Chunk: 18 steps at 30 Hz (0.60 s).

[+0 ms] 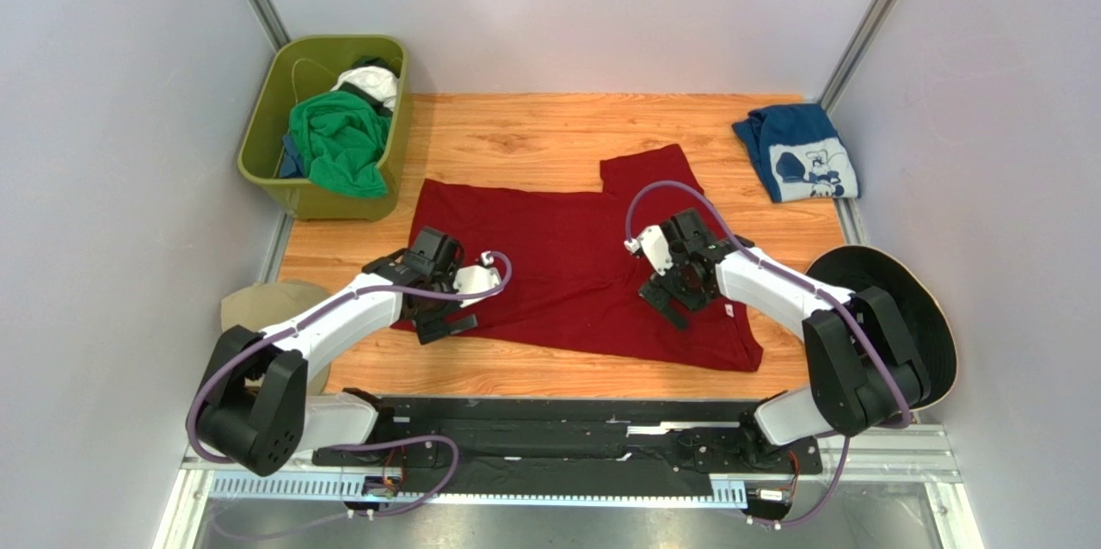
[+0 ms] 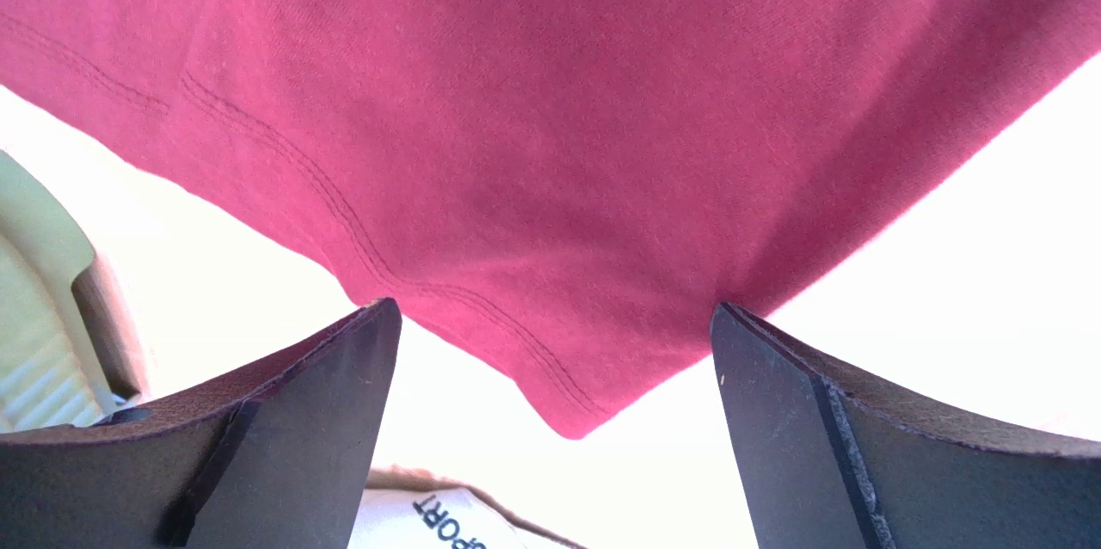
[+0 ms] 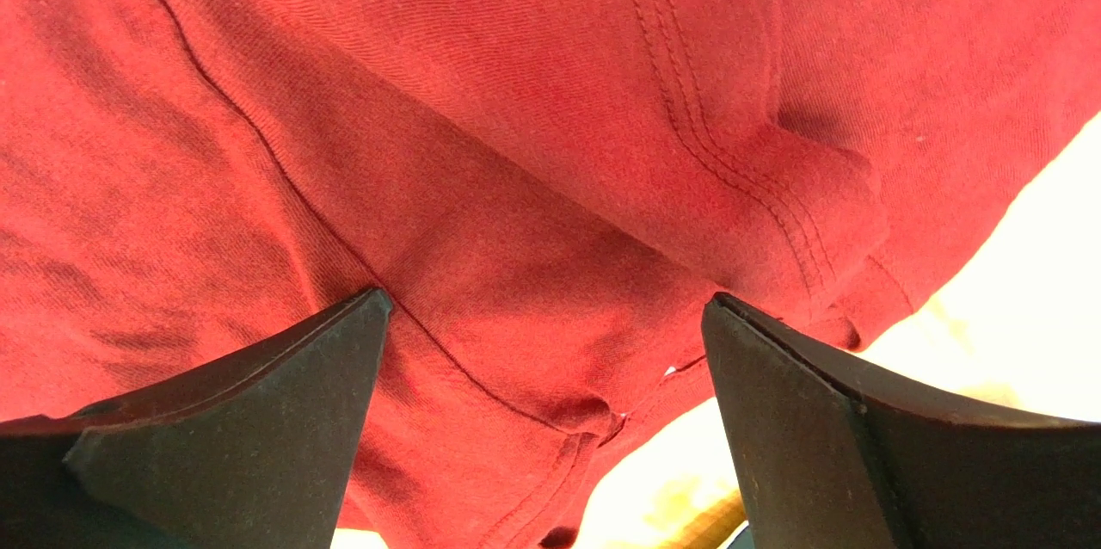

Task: Fold and stack the t-shirts
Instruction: Fold the tshirt

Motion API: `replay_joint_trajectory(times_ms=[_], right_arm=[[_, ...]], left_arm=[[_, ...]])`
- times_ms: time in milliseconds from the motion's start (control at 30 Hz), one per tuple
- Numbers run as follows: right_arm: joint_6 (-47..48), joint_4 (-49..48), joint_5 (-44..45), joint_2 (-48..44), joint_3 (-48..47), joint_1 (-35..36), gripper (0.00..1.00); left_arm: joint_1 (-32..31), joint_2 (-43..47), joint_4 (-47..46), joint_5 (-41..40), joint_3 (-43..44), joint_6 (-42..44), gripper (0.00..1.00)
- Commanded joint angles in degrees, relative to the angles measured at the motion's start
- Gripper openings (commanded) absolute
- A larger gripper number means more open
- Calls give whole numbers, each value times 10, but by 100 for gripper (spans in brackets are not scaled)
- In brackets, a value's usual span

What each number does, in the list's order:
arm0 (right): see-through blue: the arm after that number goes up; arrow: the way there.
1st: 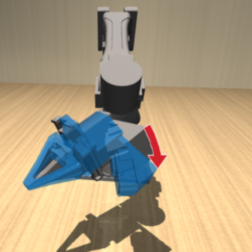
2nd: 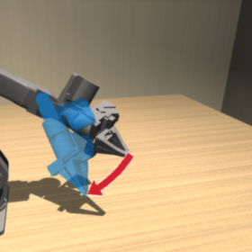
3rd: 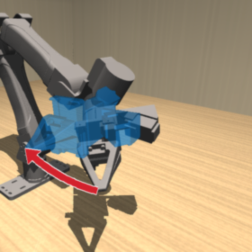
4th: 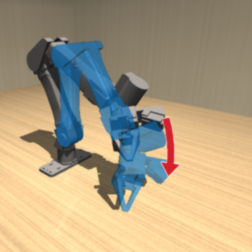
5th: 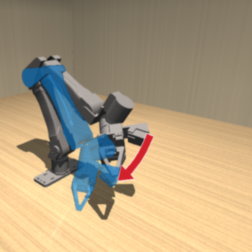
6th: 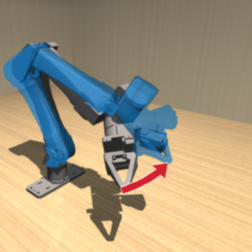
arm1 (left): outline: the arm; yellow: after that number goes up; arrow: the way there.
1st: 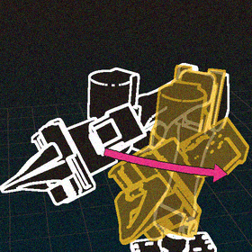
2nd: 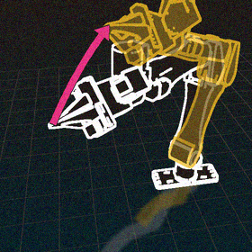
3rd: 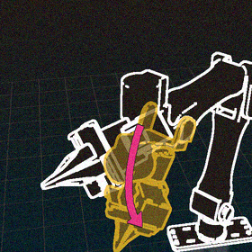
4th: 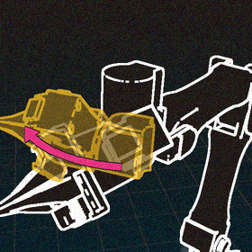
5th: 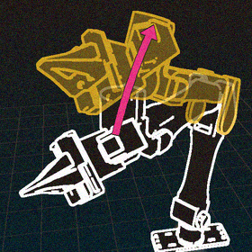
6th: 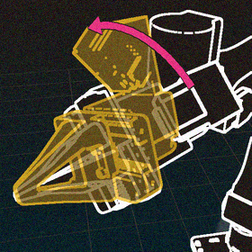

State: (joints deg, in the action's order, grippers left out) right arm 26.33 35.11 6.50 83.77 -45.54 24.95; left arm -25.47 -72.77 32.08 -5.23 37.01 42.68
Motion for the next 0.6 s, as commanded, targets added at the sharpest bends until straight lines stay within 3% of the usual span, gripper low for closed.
replay_joint_trajectory(times_ms=[0, 567], right_arm=[[-6, 59, -11, -15, 28, 9, 99], [0, 68, -6, -32, 41, 13, 100]], left_arm=[[-11, 28, 32, 7, -8, -20, 99], [-31, 98, 89, 1, -51, -10, 99]])
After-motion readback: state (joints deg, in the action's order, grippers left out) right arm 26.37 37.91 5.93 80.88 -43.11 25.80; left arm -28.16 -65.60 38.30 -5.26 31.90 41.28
